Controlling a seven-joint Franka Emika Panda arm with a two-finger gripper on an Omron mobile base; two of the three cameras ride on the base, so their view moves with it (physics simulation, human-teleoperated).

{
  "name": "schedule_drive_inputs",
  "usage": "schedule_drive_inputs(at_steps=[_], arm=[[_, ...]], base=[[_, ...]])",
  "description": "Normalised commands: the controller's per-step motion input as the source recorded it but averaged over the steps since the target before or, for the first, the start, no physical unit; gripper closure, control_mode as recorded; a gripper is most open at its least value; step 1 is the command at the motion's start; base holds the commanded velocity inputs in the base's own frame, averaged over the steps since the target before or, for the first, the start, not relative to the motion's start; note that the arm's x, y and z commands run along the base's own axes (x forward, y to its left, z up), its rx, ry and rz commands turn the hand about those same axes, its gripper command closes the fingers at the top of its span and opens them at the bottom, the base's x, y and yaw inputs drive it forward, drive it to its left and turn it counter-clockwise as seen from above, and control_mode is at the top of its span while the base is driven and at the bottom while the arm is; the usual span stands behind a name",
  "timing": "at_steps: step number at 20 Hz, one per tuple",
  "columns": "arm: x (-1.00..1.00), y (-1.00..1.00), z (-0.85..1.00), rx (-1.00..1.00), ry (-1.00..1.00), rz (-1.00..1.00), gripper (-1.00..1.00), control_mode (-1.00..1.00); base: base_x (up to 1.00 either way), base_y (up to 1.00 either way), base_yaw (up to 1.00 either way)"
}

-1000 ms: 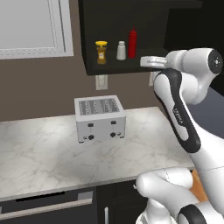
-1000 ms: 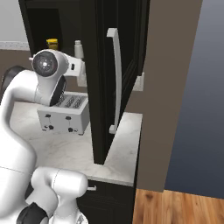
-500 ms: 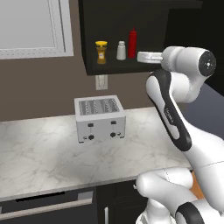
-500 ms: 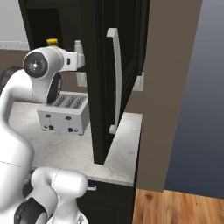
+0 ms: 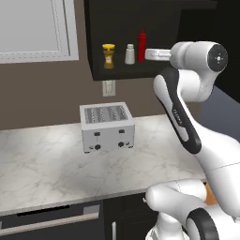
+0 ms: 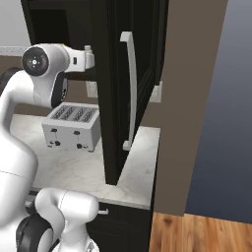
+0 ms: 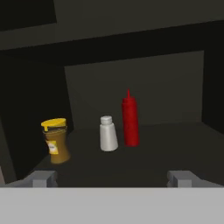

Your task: Collect the turmeric, ketchup, and shaker from the cabinet and place them next to the stove.

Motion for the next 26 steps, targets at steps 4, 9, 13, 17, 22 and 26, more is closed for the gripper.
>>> schedule_drive_inputs(at_steps=[4,9,13,17,22,26], arm=[[0.05,0.00,0.00,0.00,0.00,0.00,-1.00,-1.00],[0.07,0.00,0.00,0.00,0.00,0.00,-1.00,-1.00],[0.14,0.01,0.00,0.00,0.00,0.00,-1.00,-1.00],[0.30,0.13,0.00,0.00,0.00,0.00,-1.00,-1.00],[0.32,0.09,0.00,0.00,0.00,0.00,-1.00,-1.00],[0.26,0.02,0.00,0.00,0.00,0.00,-1.00,-1.00]], base=[[0.00,0.00,0.00],[0.00,0.00,0.00],[0.00,0.00,0.00],[0.00,0.00,0.00],[0.00,0.00,0.00],[0.00,0.00,0.00]])
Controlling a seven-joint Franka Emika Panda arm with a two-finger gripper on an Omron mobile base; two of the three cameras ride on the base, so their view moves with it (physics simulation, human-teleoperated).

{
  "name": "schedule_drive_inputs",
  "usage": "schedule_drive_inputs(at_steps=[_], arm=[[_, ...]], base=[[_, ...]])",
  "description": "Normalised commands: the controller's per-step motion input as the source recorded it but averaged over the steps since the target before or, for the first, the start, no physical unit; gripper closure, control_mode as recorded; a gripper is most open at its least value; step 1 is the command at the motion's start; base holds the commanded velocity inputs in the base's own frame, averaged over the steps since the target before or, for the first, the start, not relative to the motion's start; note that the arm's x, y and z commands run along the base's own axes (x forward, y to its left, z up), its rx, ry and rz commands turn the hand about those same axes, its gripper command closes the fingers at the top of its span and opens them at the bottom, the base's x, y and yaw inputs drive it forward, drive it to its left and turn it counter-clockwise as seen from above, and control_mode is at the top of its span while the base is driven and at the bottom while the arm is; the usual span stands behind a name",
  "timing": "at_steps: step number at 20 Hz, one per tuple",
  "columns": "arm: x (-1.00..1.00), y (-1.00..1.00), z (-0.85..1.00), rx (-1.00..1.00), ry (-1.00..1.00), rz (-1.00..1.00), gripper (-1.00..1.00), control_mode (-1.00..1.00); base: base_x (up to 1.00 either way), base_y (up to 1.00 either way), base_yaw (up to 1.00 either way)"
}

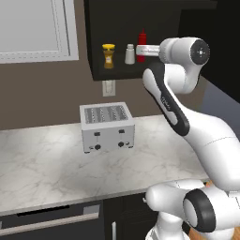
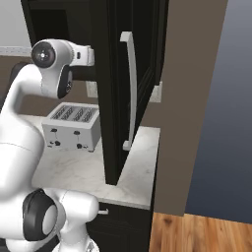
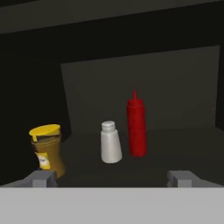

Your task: Collect the turmeric, ketchup, and shaker from the cabinet and place them next to the stove.

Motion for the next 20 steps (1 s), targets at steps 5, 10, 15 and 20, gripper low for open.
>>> schedule_drive_inputs(at_steps=[5,10,15,20], arm=[[0.41,0.00,0.04,0.00,0.02,0.00,-1.00,-1.00],[0.35,0.00,0.02,0.00,0.00,0.00,-1.00,-1.00],[0.34,-0.03,0.00,-0.03,0.00,0.00,-1.00,-1.00],[0.33,-0.17,0.00,-0.06,0.00,-0.02,-1.00,-1.00]], base=[[0.00,0.00,0.00],[0.00,0.00,0.00],[0.00,0.00,0.00],[0.00,0.00,0.00]])
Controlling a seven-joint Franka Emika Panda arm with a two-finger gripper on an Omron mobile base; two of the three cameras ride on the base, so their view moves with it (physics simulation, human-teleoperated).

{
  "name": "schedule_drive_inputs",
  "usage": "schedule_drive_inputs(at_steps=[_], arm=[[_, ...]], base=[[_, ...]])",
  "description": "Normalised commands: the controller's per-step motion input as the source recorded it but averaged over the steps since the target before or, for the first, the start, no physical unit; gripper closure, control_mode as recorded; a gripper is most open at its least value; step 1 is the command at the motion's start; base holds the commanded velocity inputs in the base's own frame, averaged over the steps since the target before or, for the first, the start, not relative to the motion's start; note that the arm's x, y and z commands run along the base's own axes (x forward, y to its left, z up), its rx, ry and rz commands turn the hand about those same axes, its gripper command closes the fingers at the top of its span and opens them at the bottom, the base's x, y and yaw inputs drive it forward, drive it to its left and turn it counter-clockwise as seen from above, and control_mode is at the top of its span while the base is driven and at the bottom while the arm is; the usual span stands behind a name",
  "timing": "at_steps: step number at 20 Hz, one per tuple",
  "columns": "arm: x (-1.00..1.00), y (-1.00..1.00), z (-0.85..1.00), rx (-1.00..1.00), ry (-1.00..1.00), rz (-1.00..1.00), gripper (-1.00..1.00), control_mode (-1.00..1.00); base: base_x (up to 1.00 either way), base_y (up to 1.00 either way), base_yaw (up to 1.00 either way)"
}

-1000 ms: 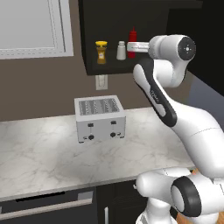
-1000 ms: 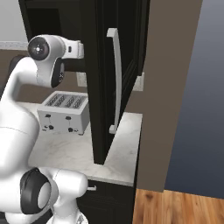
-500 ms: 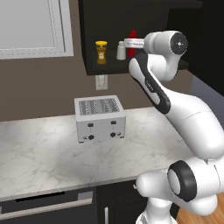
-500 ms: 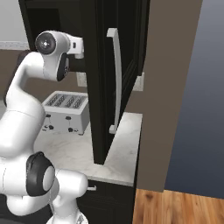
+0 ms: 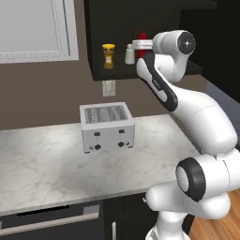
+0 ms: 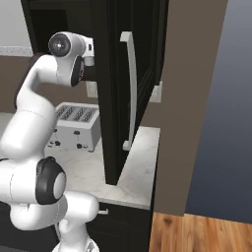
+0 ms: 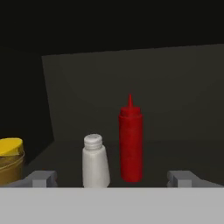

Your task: Collect the turmeric, ketchup, and shaker from the cabinet and place them next to the stove.

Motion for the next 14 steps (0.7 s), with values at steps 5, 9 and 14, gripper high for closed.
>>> schedule_drive_inputs(at_steps=[5,9,14], arm=[[0.24,-0.21,0.00,-0.05,0.00,-0.03,-1.00,-1.00],[0.21,-0.13,0.00,-0.01,0.00,-0.02,-1.00,-1.00],[0.19,-0.02,0.01,0.00,0.00,-0.01,-1.00,-1.00]], base=[[0.00,0.00,0.00],[0.00,0.00,0.00],[0.00,0.00,0.00]])
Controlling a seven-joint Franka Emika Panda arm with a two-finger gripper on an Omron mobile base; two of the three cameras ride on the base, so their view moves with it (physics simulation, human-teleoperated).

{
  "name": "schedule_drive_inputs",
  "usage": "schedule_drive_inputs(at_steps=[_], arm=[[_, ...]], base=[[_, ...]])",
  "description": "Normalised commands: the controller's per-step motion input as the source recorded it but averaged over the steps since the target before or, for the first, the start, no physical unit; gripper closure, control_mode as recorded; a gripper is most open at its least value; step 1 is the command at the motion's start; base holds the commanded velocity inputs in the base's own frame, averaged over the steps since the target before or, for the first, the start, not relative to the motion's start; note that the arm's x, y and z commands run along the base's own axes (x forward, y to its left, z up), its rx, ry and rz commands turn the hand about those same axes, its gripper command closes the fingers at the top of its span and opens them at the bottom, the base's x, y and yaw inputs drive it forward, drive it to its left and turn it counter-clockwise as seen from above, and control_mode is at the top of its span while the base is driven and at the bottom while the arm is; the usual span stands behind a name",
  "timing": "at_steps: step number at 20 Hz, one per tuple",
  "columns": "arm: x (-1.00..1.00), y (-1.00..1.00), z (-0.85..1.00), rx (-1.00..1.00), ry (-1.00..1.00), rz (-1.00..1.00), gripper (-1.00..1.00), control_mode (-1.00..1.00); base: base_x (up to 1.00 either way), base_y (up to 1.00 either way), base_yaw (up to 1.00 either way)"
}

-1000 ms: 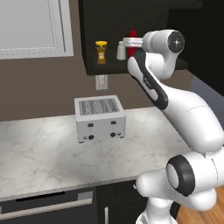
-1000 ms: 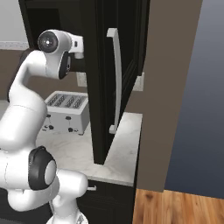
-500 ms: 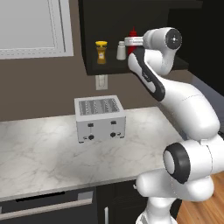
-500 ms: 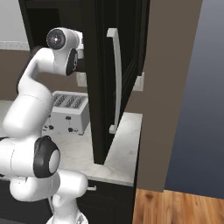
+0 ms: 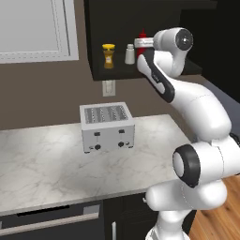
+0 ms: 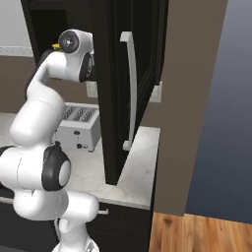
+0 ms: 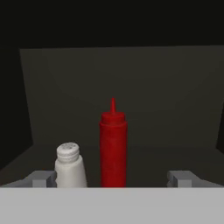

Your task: Collect the turmeric, ketchup, and shaker from the cabinet and place them next to the stove.

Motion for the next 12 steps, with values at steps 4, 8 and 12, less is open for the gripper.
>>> schedule_drive_inputs(at_steps=[4,8,12], arm=[[0.14,0.00,0.00,0.00,0.01,0.00,-1.00,-1.00],[0.15,-0.01,0.00,0.01,0.00,0.00,-1.00,-1.00],[0.21,-0.02,0.00,0.01,0.00,0.00,-1.00,-1.00]], base=[[0.00,0.00,0.00],[0.00,0.00,0.00],[0.00,0.00,0.00]])
